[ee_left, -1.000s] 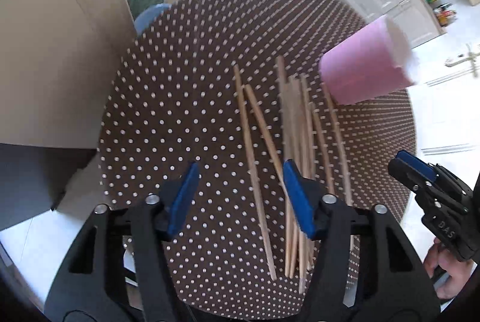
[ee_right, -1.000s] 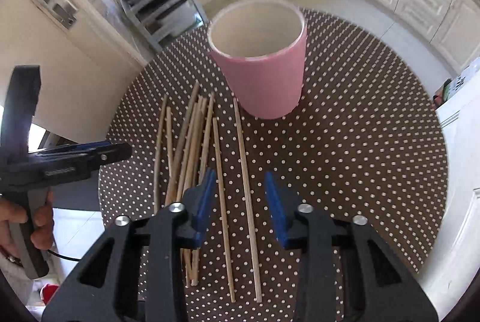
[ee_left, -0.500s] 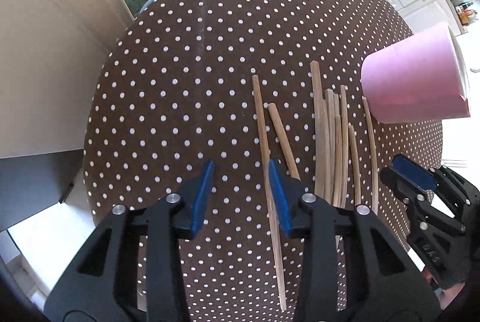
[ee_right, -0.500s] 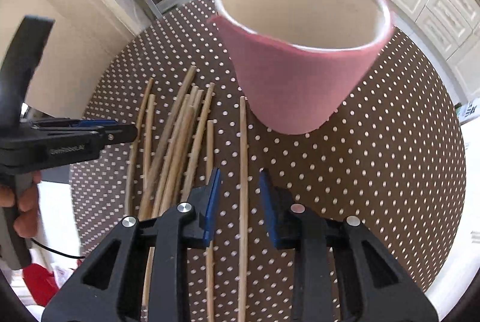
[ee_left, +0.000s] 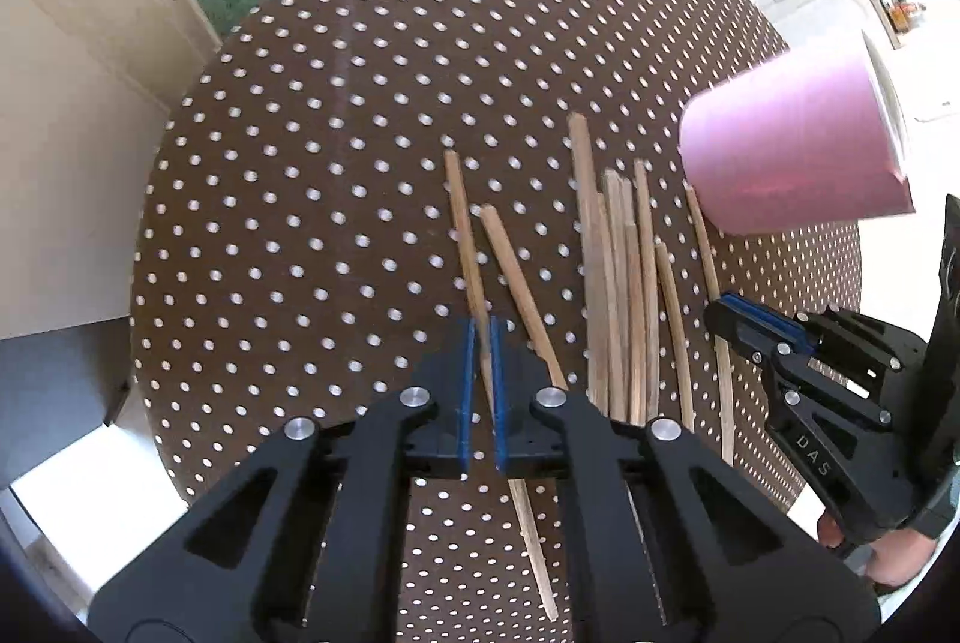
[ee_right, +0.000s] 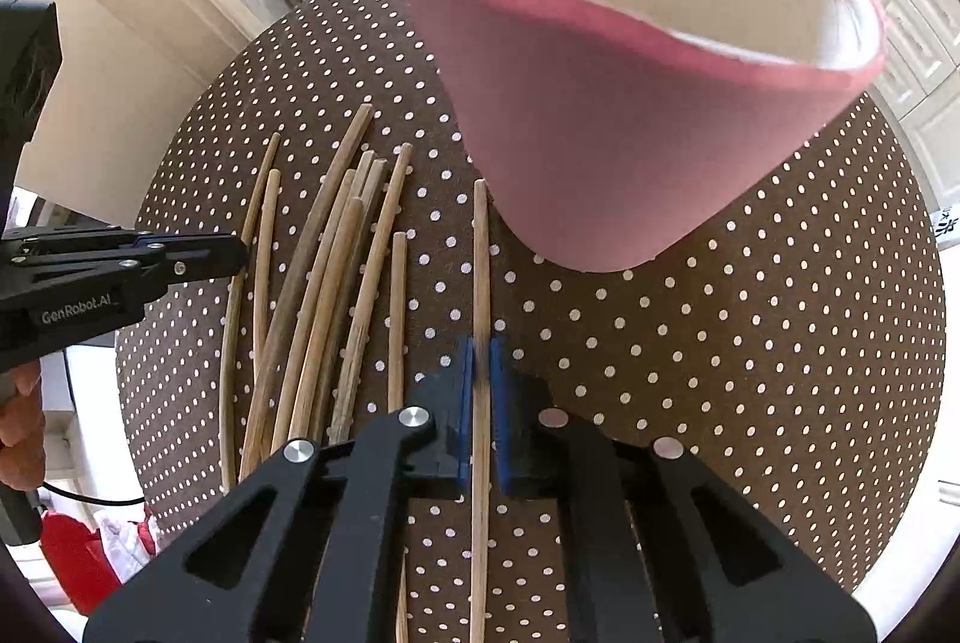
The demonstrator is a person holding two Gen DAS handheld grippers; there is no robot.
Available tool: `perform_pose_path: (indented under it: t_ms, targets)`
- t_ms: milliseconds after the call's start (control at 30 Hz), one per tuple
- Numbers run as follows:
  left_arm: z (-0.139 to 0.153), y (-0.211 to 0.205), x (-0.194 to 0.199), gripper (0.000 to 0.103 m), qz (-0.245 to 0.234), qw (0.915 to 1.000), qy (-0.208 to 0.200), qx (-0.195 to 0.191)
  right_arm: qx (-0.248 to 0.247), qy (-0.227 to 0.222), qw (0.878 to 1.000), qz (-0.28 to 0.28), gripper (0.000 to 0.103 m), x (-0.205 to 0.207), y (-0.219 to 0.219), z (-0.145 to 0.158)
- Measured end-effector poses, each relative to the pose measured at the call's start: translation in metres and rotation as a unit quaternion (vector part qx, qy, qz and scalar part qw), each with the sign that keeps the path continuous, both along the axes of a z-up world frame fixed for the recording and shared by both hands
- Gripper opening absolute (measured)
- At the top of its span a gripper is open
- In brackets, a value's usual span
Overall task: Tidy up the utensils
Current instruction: 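Close the right tool on one wooden chopstick while the left tool grasps another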
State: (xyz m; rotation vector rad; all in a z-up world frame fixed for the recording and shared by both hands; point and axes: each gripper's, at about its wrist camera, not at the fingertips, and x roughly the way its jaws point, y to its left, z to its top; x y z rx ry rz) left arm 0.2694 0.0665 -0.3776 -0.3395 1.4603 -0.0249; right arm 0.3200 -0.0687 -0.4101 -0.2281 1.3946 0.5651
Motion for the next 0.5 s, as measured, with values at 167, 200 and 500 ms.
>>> perform_pose_path:
  t_ms: [167,200,500]
  targets:
    - [-0.001,-0.006,-0.004,0.005,-0.001,1.0,-0.004,-0.007,0.018,0.026,0.999,-0.011,0.005,-0.011,-0.015,0.005]
    - [-0.001,-0.006,-0.007,0.005,-0.002,1.0,-0.005,-0.008,0.018,0.027,0.999,-0.012,0.005,-0.014,-0.016,0.003]
    - [-0.003,-0.007,-0.002,0.011,-0.007,0.9996,0.023,0.014,0.018,0.034,0.999,-0.035,0.005,-0.029,-0.027,-0.007]
